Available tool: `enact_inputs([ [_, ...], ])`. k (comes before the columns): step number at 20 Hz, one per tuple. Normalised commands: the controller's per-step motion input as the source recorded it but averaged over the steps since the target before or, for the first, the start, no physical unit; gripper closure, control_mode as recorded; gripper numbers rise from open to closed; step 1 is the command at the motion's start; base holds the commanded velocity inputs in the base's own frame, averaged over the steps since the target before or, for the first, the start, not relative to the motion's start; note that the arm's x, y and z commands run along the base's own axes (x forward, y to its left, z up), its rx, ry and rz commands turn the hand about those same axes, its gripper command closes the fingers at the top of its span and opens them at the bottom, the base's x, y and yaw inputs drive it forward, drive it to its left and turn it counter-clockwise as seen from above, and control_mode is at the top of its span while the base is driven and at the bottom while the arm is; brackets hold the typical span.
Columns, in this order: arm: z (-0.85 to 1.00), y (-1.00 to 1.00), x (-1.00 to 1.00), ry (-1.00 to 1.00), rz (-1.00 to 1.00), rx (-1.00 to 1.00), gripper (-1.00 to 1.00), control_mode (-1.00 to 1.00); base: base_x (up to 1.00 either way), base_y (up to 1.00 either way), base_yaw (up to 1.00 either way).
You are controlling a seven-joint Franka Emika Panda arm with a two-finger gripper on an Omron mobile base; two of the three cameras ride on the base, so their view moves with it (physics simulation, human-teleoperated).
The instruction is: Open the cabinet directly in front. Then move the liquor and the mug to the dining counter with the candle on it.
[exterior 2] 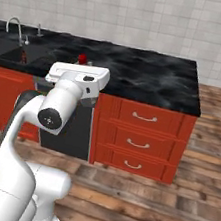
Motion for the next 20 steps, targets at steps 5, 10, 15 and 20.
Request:
enact_inputs([
  [5, 0.0, 0.0, 0.0, 0.0, 0.0, 0.0, 1.0, 1.0, 0.7, -1.0, -0.09],
  [10, 0.0, 0.0, 0.0, 0.0, 0.0, 0.0, 1.0, 1.0, 0.74, -1.0, -0.08],
  [15, 0.0, 0.0, 0.0, 0.0, 0.0, 0.0, 1.0, 1.0, 0.7, -1.0, -0.04],
  [20, 0.0, 0.0, 0.0, 0.0, 0.0, 0.0, 1.0, 1.0, 0.61, -1.0, 0.02],
])
